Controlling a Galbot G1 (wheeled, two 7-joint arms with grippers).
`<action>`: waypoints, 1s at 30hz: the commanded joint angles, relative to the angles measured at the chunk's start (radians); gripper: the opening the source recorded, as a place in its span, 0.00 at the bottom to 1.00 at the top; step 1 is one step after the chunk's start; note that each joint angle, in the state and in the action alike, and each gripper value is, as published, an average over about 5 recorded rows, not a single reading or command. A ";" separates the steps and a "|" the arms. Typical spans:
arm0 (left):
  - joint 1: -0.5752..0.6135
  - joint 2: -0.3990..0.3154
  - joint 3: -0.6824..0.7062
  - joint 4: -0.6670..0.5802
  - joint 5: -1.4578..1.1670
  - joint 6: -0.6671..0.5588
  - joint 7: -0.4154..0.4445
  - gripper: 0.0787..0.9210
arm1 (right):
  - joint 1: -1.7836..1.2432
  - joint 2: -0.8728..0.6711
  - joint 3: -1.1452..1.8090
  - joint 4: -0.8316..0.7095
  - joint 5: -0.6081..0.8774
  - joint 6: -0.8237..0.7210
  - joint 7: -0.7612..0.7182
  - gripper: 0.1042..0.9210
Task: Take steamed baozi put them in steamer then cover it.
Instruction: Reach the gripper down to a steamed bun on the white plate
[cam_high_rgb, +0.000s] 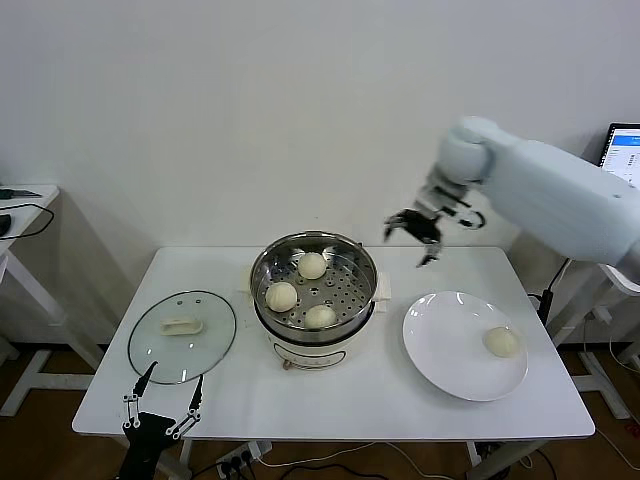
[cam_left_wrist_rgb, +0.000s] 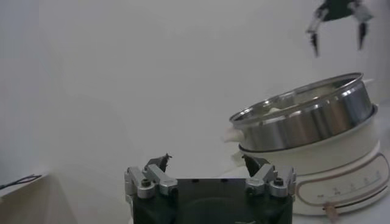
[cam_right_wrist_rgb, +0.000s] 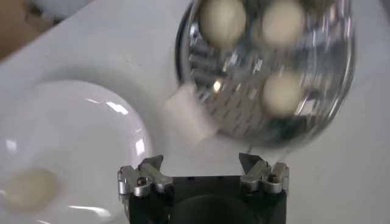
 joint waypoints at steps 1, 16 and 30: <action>0.001 0.001 -0.002 -0.001 0.000 0.003 0.000 0.88 | -0.131 -0.203 -0.009 -0.165 0.082 -0.216 0.013 0.88; 0.011 -0.001 -0.006 0.001 0.004 -0.001 -0.001 0.88 | -0.352 -0.205 0.077 -0.186 -0.035 -0.197 0.124 0.88; 0.020 -0.002 -0.007 0.003 0.006 -0.005 -0.001 0.88 | -0.430 -0.149 0.134 -0.244 -0.073 -0.191 0.144 0.88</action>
